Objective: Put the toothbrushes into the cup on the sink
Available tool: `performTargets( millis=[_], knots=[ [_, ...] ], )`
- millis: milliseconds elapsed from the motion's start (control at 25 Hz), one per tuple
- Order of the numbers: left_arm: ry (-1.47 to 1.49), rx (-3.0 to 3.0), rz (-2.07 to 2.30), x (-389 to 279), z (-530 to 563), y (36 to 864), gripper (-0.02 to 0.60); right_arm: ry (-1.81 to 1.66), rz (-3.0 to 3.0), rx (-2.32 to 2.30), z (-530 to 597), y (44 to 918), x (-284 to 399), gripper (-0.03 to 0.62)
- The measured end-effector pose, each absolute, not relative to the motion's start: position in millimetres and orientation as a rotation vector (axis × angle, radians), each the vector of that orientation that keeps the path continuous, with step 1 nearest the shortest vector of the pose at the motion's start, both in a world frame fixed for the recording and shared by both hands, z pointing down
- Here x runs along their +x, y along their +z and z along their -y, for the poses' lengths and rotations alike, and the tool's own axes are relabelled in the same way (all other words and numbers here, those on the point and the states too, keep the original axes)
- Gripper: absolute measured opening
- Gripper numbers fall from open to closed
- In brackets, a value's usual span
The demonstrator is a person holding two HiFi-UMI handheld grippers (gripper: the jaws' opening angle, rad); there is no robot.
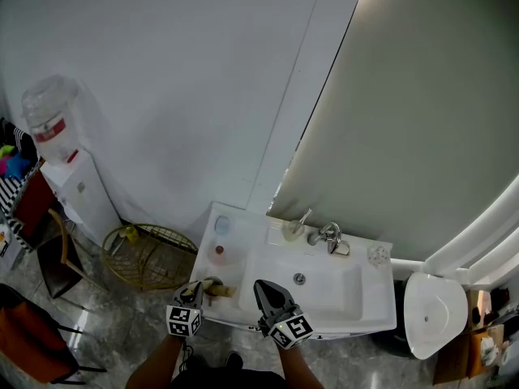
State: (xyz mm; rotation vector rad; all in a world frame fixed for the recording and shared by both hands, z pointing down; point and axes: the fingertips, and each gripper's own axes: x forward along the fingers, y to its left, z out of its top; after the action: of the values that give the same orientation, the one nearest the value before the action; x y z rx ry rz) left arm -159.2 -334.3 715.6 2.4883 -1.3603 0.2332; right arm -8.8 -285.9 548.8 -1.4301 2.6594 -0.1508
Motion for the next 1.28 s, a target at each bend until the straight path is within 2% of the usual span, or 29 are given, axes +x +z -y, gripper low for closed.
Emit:
performTargets(
  millis=[640, 1280],
  knots=[
    [0.437, 2.452, 1.308, -136.2, 349.2, 759.6, 0.034, -0.175, -2.650, -1.457, 286.9, 556.7, -0.8, 0.028],
    [0.515, 2.415, 1.257, -130.3, 352.9, 783.8, 0.032, -0.194, -2.671, -1.439, 288.6, 562.6, -3.7, 0.028]
  ],
)
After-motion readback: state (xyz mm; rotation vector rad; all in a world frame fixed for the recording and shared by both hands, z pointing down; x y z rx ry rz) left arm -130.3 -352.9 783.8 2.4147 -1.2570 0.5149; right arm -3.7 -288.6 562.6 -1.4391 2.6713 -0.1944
